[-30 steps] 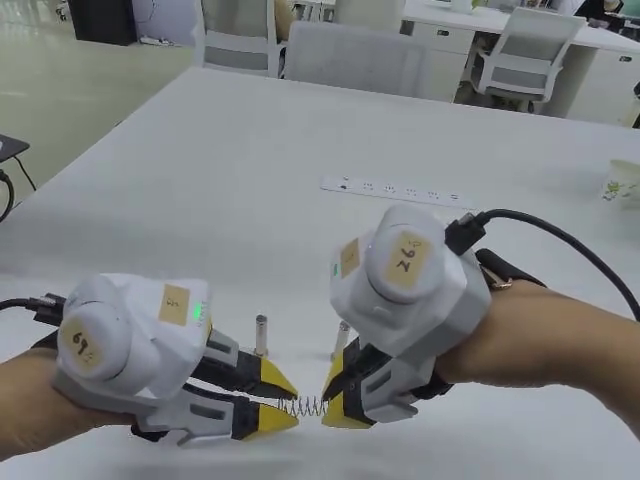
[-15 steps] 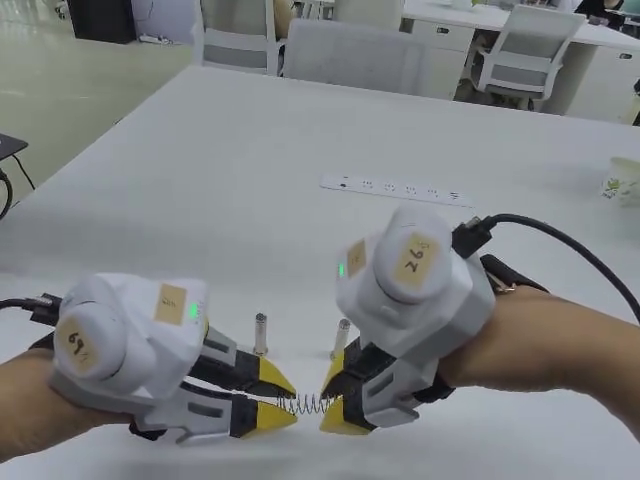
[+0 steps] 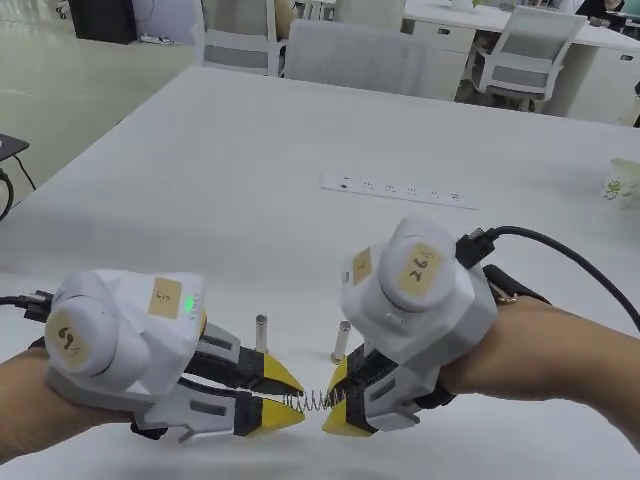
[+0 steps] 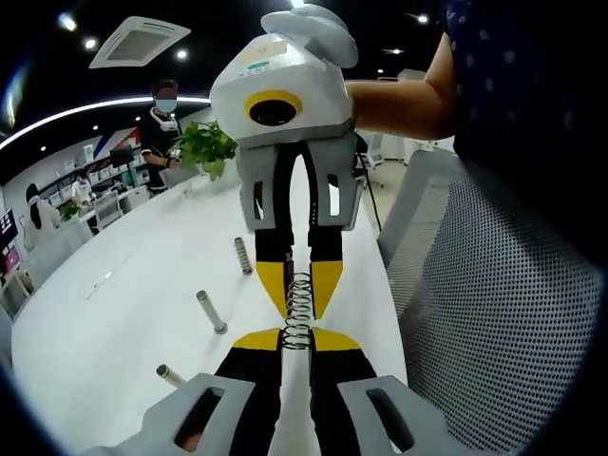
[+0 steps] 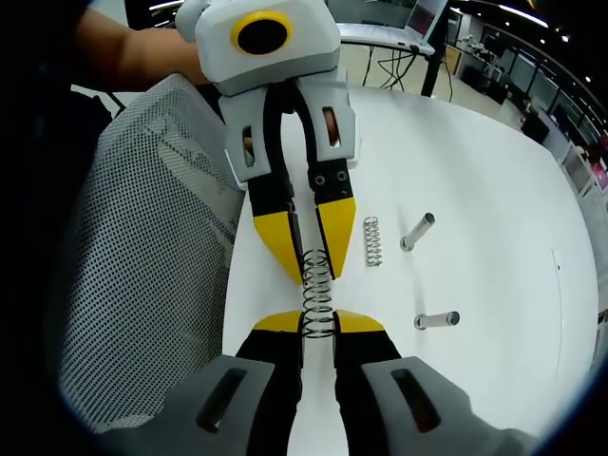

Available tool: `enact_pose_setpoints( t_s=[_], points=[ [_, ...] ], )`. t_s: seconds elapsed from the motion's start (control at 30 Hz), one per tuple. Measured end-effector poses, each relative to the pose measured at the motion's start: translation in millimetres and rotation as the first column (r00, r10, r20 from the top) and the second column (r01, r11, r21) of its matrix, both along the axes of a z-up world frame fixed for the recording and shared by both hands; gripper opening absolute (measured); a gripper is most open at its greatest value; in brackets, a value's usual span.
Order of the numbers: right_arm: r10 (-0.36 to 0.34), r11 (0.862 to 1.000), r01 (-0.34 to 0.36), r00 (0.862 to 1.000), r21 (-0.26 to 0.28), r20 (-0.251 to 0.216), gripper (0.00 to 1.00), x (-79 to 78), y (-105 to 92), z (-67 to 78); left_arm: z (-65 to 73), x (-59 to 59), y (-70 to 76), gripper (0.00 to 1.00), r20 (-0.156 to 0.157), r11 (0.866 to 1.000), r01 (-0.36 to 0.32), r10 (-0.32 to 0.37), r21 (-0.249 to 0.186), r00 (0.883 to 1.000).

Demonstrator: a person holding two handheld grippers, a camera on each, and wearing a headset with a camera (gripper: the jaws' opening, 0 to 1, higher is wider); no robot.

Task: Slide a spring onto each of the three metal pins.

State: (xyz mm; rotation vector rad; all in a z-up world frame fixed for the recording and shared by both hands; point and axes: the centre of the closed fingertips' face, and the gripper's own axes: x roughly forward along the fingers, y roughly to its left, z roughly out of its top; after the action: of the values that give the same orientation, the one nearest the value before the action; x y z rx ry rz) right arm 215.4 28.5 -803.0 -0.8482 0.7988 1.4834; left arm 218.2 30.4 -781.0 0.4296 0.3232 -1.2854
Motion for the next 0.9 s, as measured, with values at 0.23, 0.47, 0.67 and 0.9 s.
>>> enact_pose_setpoints(
  t_s=[0.23,0.47,0.67,0.9],
  points=[
    [-0.002,1.000,0.002,1.000,0.013,0.014,0.09,-1.0,3.7,8.7,-2.1,-0.1,-0.5,0.02,-0.006,1.000,-0.001,0.001,0.008,1.000],
    [0.008,1.000,-0.008,1.000,0.028,0.027,0.09,-3.5,9.2,16.8,-4.3,-0.8,-1.6,0.02,-0.016,1.000,0.000,0.000,0.012,1.000],
    [0.017,0.999,-0.019,0.999,0.042,0.028,0.09,-5.4,15.7,22.0,-5.6,-1.1,-2.4,0.03,-0.025,1.000,0.000,0.001,0.010,1.000],
    [0.028,0.999,-0.029,0.999,0.043,0.027,0.08,-7.3,22.0,25.6,-6.2,-1.1,-2.9,0.03,-0.031,1.000,0.000,0.000,0.005,1.000]
  ],
)
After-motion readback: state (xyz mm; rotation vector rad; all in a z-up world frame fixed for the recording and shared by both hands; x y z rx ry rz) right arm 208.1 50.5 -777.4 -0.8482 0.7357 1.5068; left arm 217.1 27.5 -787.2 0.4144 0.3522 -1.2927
